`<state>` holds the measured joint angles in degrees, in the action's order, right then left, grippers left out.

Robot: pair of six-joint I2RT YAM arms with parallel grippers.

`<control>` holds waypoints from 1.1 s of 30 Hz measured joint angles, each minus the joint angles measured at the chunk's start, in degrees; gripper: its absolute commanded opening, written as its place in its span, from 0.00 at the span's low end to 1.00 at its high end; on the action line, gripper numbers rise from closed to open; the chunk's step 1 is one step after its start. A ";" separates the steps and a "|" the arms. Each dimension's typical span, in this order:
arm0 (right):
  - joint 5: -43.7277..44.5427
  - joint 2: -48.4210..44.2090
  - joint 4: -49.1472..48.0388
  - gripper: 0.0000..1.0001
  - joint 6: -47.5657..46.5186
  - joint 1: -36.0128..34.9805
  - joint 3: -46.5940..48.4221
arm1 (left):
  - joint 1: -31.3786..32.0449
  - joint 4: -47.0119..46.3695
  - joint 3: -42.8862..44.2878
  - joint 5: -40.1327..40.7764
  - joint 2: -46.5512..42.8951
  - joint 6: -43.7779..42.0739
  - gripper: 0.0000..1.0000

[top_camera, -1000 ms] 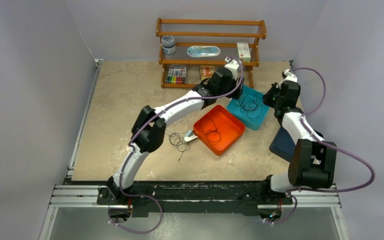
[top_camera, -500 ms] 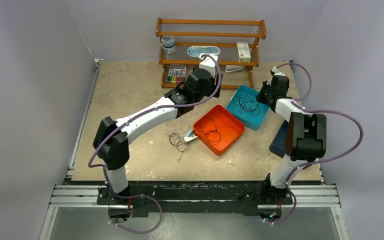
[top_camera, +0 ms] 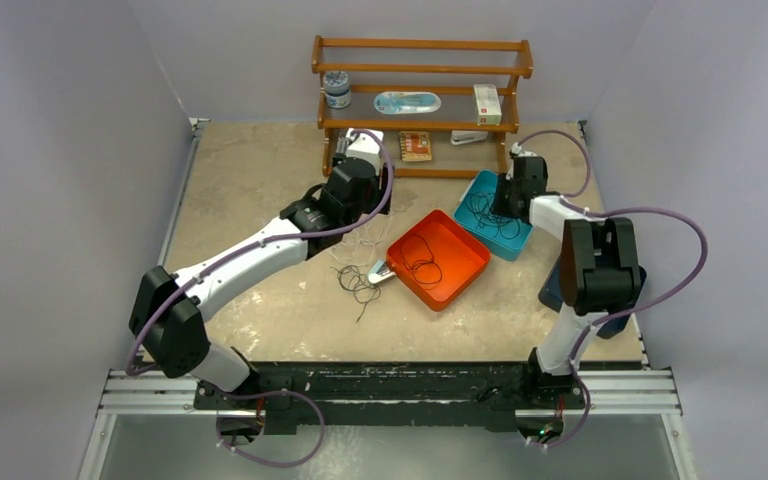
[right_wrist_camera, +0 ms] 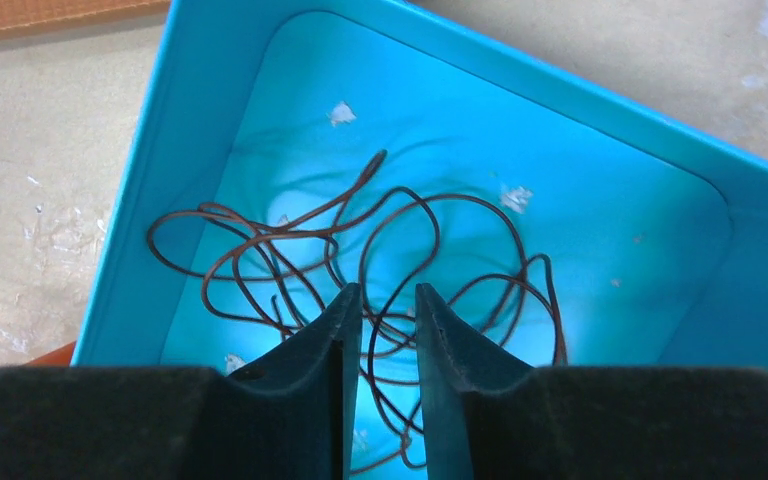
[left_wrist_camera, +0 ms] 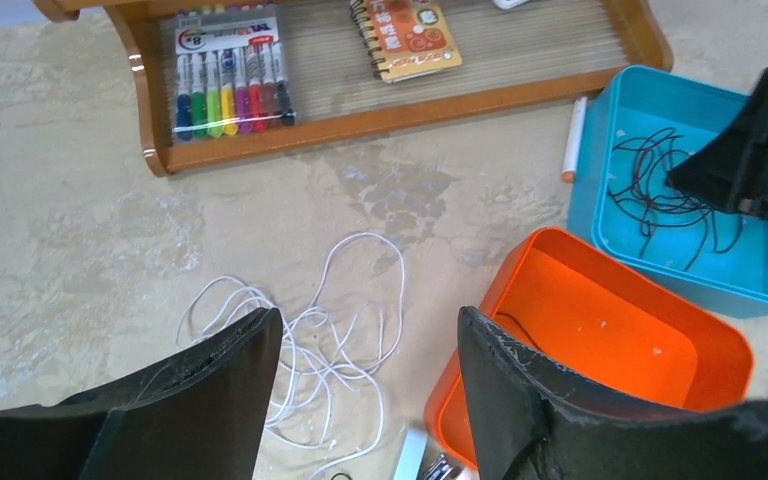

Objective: Untangle the cables

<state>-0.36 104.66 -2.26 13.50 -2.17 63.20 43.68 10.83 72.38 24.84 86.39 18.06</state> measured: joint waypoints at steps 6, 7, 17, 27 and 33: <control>3.26 -8.13 2.40 0.51 -0.13 0.00 -2.49 | -0.31 1.01 -1.42 0.79 -0.17 0.00 0.65; 3.80 -9.88 2.69 0.56 -0.09 0.00 -2.54 | -0.35 1.01 -1.49 0.87 -0.17 0.00 0.65; 4.92 -27.50 2.27 0.65 -0.44 0.04 -5.03 | -2.29 1.81 -3.52 2.14 -0.92 1.36 0.66; -11.06 -33.14 -7.41 0.63 0.22 -0.37 -10.60 | -4.61 4.72 -8.35 3.04 -3.87 5.64 0.69; -13.77 -32.15 -9.97 0.62 3.28 -2.10 -14.64 | -4.68 3.06 -9.29 3.13 -0.87 9.49 0.70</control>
<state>-14.13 72.51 -12.23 16.78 -4.27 48.56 39.00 13.89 63.09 27.97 85.52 27.55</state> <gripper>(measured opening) 0.626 0.695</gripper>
